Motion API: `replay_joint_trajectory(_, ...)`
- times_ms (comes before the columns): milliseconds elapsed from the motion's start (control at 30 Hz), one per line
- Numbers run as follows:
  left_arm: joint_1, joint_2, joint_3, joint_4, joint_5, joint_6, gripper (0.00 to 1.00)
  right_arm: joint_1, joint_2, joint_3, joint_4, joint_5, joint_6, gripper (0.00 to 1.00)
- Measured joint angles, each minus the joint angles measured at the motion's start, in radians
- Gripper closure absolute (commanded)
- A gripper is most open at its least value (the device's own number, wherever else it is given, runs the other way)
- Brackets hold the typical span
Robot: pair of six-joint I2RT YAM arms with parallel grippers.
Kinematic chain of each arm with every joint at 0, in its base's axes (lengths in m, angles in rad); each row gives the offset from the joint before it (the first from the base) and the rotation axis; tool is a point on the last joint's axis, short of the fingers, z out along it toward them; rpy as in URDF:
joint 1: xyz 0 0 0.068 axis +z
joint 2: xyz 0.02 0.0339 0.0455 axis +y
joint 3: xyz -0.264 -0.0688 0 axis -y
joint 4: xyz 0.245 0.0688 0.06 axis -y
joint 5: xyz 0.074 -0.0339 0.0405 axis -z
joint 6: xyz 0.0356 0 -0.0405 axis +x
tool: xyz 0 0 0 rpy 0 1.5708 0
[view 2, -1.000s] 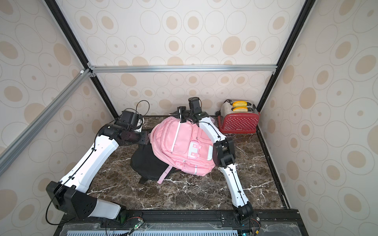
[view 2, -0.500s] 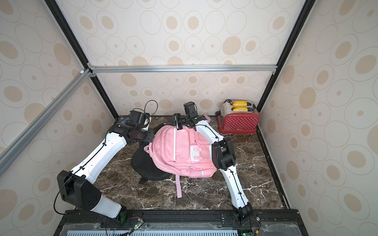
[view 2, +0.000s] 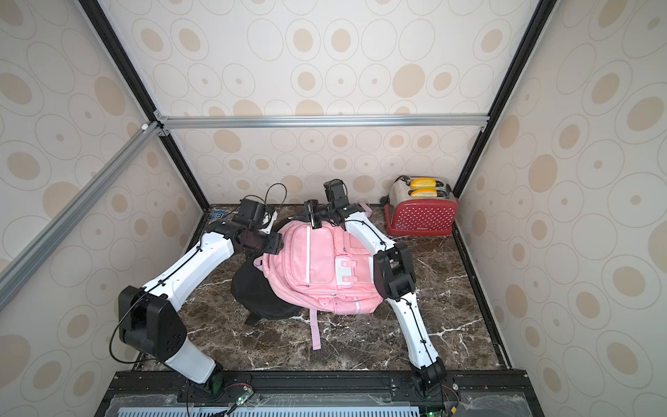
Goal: Zip up the backpack
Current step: Zip the zipper on the backpack.
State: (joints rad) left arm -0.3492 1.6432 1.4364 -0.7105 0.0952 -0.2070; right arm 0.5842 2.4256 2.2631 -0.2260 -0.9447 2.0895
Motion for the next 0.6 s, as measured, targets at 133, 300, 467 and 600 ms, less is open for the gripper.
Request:
replay_joint_trajectory(133,0.002,0.053,-0.019,0.033,0.018,-0.003,0.84,0.0,0.0,0.01,-0.014,0.005,0.001,1.0)
replay_joint_trajectory(300,0.012,0.062,-0.037,0.067,0.046,-0.005,1.0,0.0,-0.002,-0.024,0.013,0.048,0.002,1.0)
replay_joint_trajectory(467,0.037,0.025,-0.09,0.104,0.093,-0.04,1.0,0.014,-0.037,-0.075,0.027,0.153,0.002,1.0)
replay_joint_trajectory(600,0.057,-0.026,-0.13,0.145,0.128,-0.074,1.0,0.022,-0.083,-0.098,0.007,0.253,0.005,1.0)
